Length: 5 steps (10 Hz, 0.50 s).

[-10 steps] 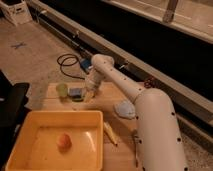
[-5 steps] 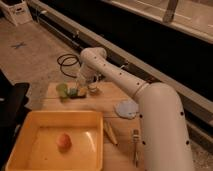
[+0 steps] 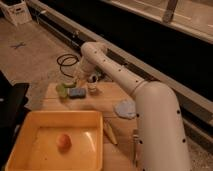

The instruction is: Place pepper in plastic cup

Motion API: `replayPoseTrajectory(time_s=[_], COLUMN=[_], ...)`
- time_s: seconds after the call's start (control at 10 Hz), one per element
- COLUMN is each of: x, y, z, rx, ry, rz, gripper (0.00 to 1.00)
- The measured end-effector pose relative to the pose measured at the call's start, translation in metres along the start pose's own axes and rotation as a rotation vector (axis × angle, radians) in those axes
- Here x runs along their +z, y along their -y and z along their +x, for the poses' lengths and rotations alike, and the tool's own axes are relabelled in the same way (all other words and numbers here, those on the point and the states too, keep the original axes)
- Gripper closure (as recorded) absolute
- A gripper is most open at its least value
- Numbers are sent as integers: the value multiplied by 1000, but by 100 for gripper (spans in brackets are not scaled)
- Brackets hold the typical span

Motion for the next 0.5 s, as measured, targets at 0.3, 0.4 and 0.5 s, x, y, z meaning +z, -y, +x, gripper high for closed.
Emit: replayPoseTrajectory(time_s=[0.3,0.4,0.5], x=[22,32,40], y=[25,33,38], z=[-23,-32,-39], rx=[-56,-82,-100], ry=[43,53,59], rz=[6,6,8], gripper=[81,81,81])
